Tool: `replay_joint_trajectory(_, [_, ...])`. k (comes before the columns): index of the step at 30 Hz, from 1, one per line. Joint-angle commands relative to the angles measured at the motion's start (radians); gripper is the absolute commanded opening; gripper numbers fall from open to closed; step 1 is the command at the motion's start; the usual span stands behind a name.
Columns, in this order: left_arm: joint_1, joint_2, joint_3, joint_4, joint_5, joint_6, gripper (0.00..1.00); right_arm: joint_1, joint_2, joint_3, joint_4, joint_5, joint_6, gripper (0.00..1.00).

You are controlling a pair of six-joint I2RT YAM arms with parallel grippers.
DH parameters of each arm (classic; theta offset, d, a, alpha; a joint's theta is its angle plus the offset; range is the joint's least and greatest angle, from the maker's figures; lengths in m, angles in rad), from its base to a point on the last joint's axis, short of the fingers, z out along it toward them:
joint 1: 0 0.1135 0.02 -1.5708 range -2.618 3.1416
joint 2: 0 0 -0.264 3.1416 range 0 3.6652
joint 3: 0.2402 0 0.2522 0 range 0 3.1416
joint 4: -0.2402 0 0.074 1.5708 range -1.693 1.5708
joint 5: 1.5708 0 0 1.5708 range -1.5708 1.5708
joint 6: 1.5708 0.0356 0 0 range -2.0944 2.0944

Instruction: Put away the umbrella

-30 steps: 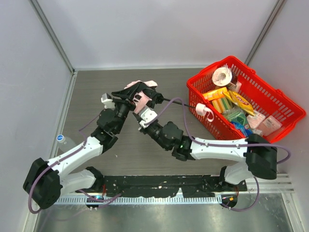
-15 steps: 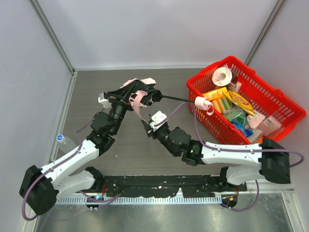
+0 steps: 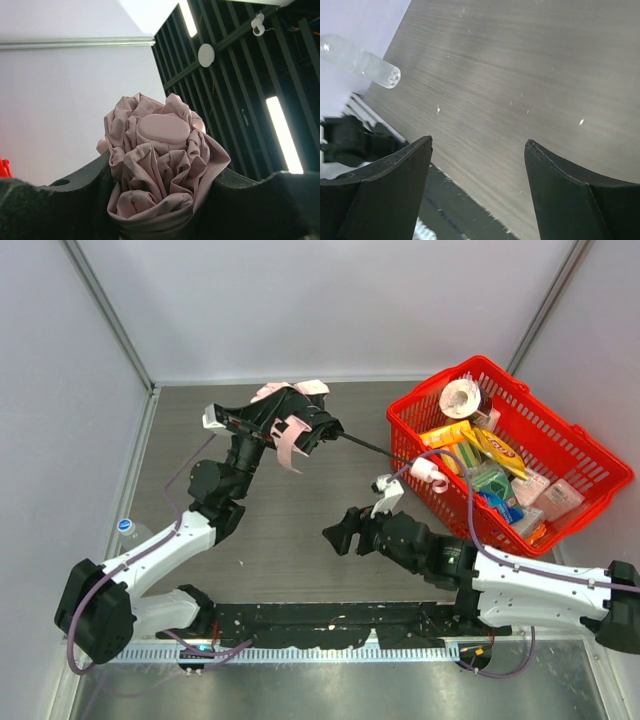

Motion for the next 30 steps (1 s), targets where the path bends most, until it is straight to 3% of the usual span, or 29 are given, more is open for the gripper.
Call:
replay_joint_trajectory(1, [0.005, 0.004, 0.033, 0.197, 0.075, 0.039, 0.0, -0.176, 0.001, -0.021, -0.002, -0.361, 0.515, 0.79])
replay_joint_trajectory(6, [0.005, -0.003, 0.025, 0.215, 0.151, 0.074, 0.0, -0.259, -0.094, -0.067, 0.178, -0.387, 0.776, 0.86])
replay_joint_trajectory(9, [0.002, -0.009, 0.007, 0.221, 0.176, 0.081, 0.0, -0.286, -0.099, -0.125, 0.405, -0.387, 1.048, 0.87])
replay_joint_trajectory(12, [0.004, -0.009, -0.028, 0.233, 0.173, 0.064, 0.0, -0.286, 0.016, -0.183, 0.661, -0.411, 1.332, 0.86])
replay_joint_trajectory(14, [0.004, 0.0, -0.039, 0.255, 0.174, 0.048, 0.0, -0.286, 0.12, -0.168, 0.77, -0.544, 1.445, 0.85])
replay_joint_trajectory(17, [0.004, 0.014, -0.049, 0.281, 0.179, 0.038, 0.0, -0.275, 0.209, -0.128, 0.824, -0.577, 1.499, 0.85])
replay_joint_trajectory(30, [-0.022, 0.044, -0.042, 0.307, 0.167, 0.03, 0.0, -0.217, 0.277, -0.01, 0.716, -0.542, 1.524, 0.82])
